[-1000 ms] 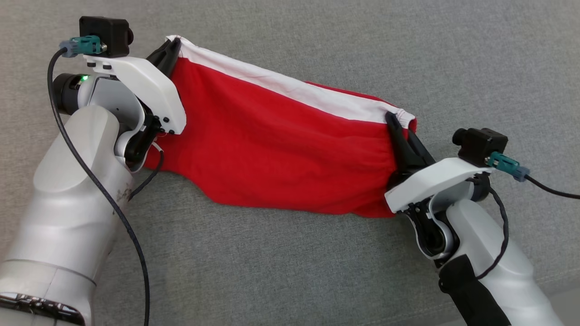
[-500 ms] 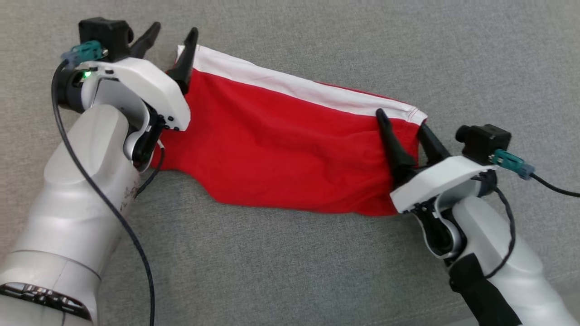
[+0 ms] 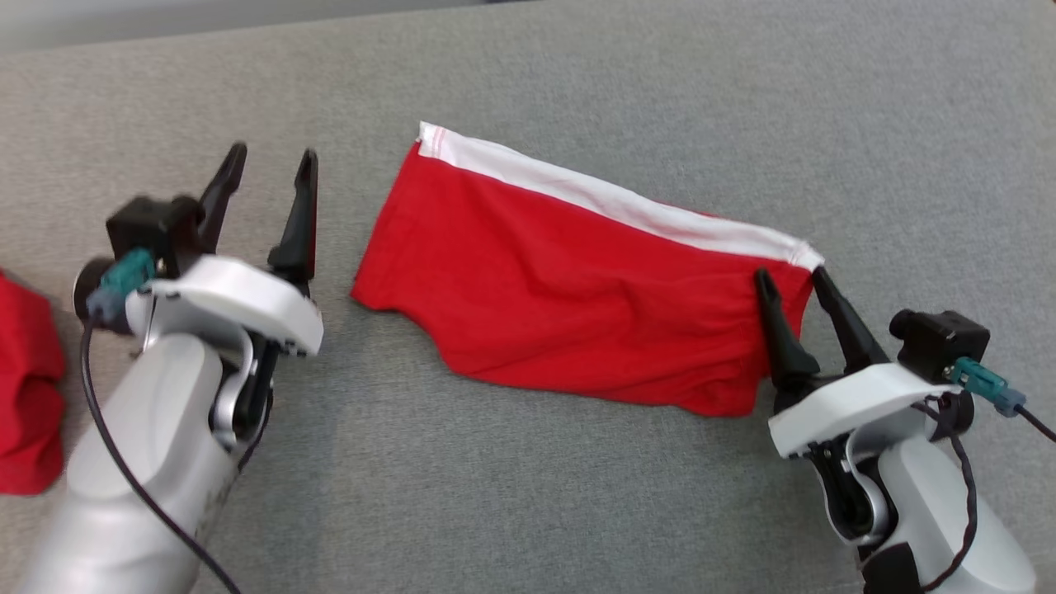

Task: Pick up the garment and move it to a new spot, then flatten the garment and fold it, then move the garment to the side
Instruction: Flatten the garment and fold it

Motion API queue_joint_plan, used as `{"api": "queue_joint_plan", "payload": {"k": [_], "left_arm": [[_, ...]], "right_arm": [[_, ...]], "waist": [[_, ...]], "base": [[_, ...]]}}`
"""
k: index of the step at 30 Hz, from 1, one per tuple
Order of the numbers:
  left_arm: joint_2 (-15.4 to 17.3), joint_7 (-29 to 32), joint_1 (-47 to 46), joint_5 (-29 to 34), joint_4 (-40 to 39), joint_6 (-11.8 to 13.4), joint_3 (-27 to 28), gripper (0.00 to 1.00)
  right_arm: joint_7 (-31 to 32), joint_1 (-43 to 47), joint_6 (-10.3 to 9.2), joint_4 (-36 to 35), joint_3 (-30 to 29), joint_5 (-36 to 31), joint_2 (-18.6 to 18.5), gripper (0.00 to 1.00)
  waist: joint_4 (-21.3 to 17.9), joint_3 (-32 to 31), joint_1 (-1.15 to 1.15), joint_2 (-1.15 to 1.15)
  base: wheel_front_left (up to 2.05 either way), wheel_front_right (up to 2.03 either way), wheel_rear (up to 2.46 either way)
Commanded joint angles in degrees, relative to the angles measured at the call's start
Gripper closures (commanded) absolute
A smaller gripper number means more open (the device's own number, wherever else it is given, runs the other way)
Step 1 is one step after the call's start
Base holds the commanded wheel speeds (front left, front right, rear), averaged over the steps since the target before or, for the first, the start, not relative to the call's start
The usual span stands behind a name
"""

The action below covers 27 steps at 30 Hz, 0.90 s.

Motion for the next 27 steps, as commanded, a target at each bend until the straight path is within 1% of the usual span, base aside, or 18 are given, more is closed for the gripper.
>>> {"api": "queue_joint_plan", "payload": {"k": [1,4,5,8,13,17,20,25,27], "left_arm": [[1.03,-0.16,2.94,-0.19,-2.56,1.20,0.27,0.00],[2.24,0.49,7.63,-0.12,-7.99,2.91,-0.03,0.00],[2.24,0.49,7.63,-0.12,-7.99,2.91,-0.03,0.00],[3.65,0.90,12.38,0.41,-13.19,5.42,-0.15,0.00],[6.01,1.19,20.38,0.73,-21.58,10.31,0.78,0.00],[7.76,1.56,26.44,1.14,-27.24,14.18,1.53,0.00],[8.84,2.07,30.09,1.10,-30.46,16.38,1.93,0.00],[10.27,3.95,34.95,0.27,-33.59,18.83,2.25,0.00],[10.06,4.35,35.71,-0.40,-34.09,19.14,2.33,0.00]], "right_arm": [[1.57,1.58,0.01,0.61,-0.38,-0.04,-0.44,0.00],[2.76,3.23,0.01,0.71,-1.46,-0.36,-1.44,0.00],[2.76,3.23,0.01,0.71,-1.46,-0.36,-1.44,0.00],[2.26,5.83,0.01,-0.86,-3.27,-0.87,-2.20,0.00],[1.09,10.36,0.01,-5.25,-7.25,-4.34,-2.22,0.00],[0.64,14.36,0.01,-10.05,-11.03,-9.06,-1.18,0.00],[0.71,17.45,0.01,-13.90,-13.62,-12.66,0.02,0.00],[3.62,23.11,0.01,-20.04,-15.16,-17.00,2.15,0.00],[4.50,24.77,0.01,-21.45,-15.27,-17.84,2.72,0.00]], "waist": [[1.65,-1.96,0.00,0.00],[2.89,-3.62,0.00,0.00],[2.89,-3.62,0.00,0.00],[3.63,-5.49,0.00,0.00],[3.72,-9.01,0.00,0.00],[3.95,-11.88,0.00,0.00],[4.26,-13.45,0.00,0.00],[4.44,-14.93,0.00,0.00],[4.49,-15.07,0.00,0.00]], "base": [[0.00,0.00,0.00],[0.00,0.00,0.00],[0.00,0.00,0.00],[0.00,0.00,0.00],[0.00,0.00,0.00],[0.00,0.00,0.00],[0.00,0.00,0.00],[0.00,0.00,0.00],[0.00,0.00,0.00]]}}
